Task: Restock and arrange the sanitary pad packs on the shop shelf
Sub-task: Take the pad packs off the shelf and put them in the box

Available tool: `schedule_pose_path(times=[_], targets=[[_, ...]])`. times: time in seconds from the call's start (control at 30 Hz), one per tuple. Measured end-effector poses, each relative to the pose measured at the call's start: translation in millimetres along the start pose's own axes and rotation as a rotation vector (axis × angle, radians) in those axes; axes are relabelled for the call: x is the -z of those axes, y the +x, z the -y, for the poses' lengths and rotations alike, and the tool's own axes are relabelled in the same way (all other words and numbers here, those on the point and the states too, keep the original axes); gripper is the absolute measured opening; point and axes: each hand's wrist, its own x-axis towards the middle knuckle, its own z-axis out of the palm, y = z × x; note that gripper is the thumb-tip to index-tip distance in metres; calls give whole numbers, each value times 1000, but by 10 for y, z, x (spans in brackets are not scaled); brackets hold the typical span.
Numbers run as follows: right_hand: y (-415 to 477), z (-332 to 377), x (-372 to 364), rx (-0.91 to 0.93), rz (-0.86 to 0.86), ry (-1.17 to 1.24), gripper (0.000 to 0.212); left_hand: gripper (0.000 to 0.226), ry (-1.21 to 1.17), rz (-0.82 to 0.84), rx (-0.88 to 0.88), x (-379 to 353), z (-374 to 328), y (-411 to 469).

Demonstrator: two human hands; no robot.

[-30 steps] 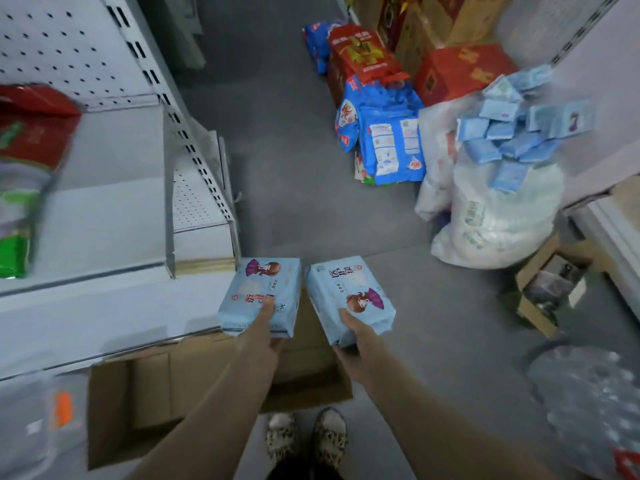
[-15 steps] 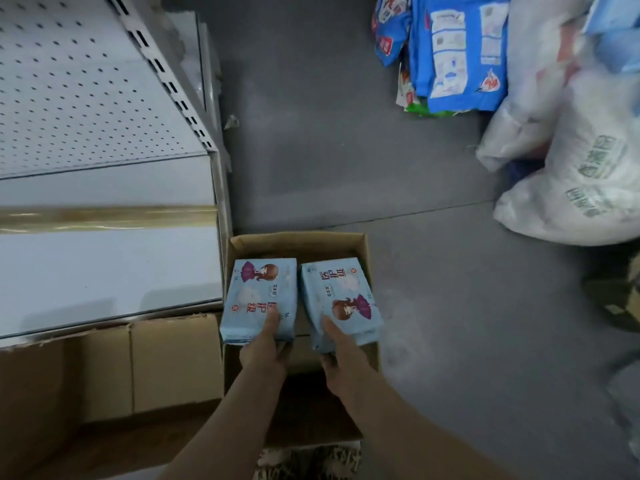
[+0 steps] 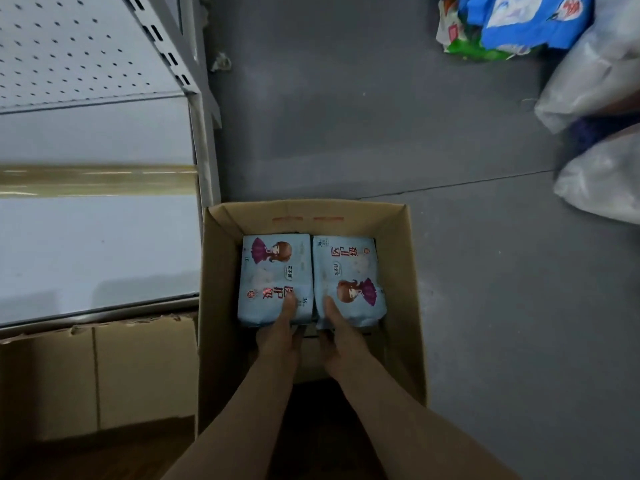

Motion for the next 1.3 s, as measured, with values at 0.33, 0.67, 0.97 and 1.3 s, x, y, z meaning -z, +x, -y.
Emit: schedule_pose_path(times=[0.33,0.67,0.97,1.3], targets=[[735,-74,107,-36,-102,-74,64,39,-4,-24,102,144,162,690],[567,25,44,-58,-188,-200,80,50,116,-130,160,33,113,593],[-622,648,-348,-70,-266,-403,30,38,479,-191,140,-411,-675,-584],[-2577,1686,-1533,409,-115,-959,16,48,1120,21,-438,-1333,-2439,-2719]])
